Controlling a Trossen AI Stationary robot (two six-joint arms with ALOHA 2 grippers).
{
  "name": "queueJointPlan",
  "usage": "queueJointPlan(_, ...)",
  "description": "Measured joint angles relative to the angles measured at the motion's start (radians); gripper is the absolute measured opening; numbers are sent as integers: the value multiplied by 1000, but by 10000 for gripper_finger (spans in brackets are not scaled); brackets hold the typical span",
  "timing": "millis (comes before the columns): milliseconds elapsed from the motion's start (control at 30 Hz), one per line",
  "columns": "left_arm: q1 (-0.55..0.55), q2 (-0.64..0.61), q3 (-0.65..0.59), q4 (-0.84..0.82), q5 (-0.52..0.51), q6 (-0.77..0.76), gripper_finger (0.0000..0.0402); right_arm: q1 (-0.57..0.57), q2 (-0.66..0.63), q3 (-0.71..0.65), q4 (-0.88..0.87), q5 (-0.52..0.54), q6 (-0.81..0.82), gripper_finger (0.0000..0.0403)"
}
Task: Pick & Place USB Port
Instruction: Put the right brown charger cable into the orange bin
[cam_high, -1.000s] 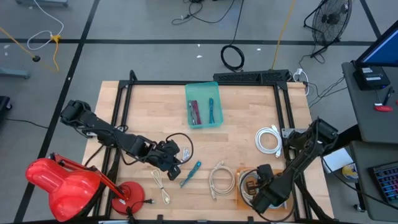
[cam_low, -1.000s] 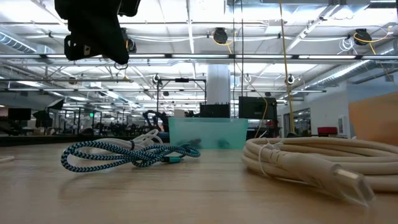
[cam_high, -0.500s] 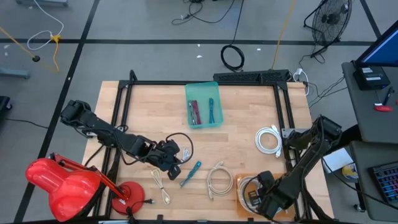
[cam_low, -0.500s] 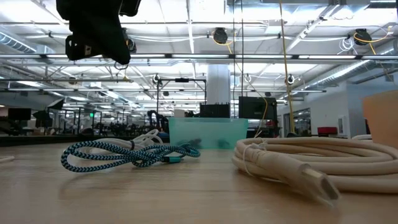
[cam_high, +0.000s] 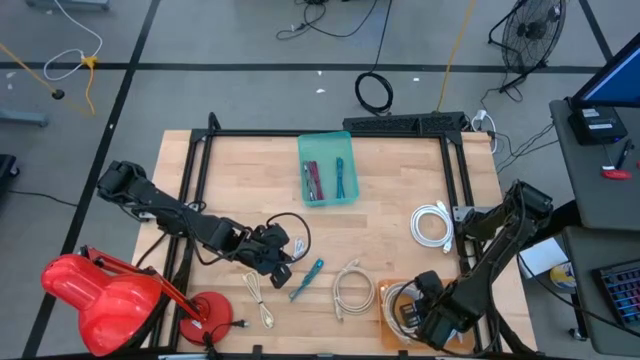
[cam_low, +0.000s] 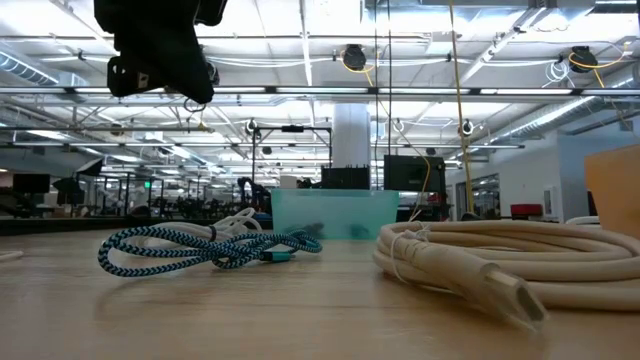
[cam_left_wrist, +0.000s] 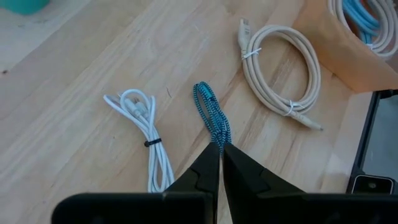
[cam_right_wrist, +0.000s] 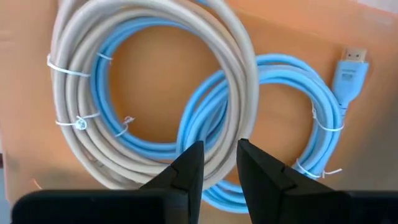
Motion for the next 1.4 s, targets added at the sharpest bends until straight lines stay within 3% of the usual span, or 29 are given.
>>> queueJointPlan(233, 18, 0, 0, 35, 13, 34, 21, -12, 0, 0, 49, 4, -54, 89)
queueJointPlan(333, 30, 0, 0, 140, 87, 158, 21, -21, -7, 0, 123, 55, -83, 89)
queueJointPlan(433, 55, 0, 0, 192, 127, 146, 21, -29, -21, 0, 204, 125, -127, 89)
queueJointPlan(667, 98, 0, 0, 373, 229, 136, 21, -61, -73, 0, 390, 413, -272, 89)
queueJointPlan(867, 99, 0, 0, 573, 245, 169, 21, -106, -91, 0, 640, 750, -571, 89)
queueJointPlan(967, 99, 0, 0, 587, 254, 166, 21, -133, -92, -3, 848, 803, -735, 89)
queueJointPlan(1067, 99, 0, 0, 556, 306, 166, 21, -189, -91, -11, 1060, 772, -881, 89)
queueJointPlan(1167, 99, 0, 0, 496, 387, 173, 21, -254, -92, -12, 1223, 701, -920, 89)
queueJointPlan(1267, 99, 0, 0, 408, 461, 204, 21, -334, -92, -11, 1240, 574, -950, 89)
queueJointPlan(1400, 94, -30, 0, 282, 509, 229, 21, -449, -91, -12, 1162, 549, -904, 89)
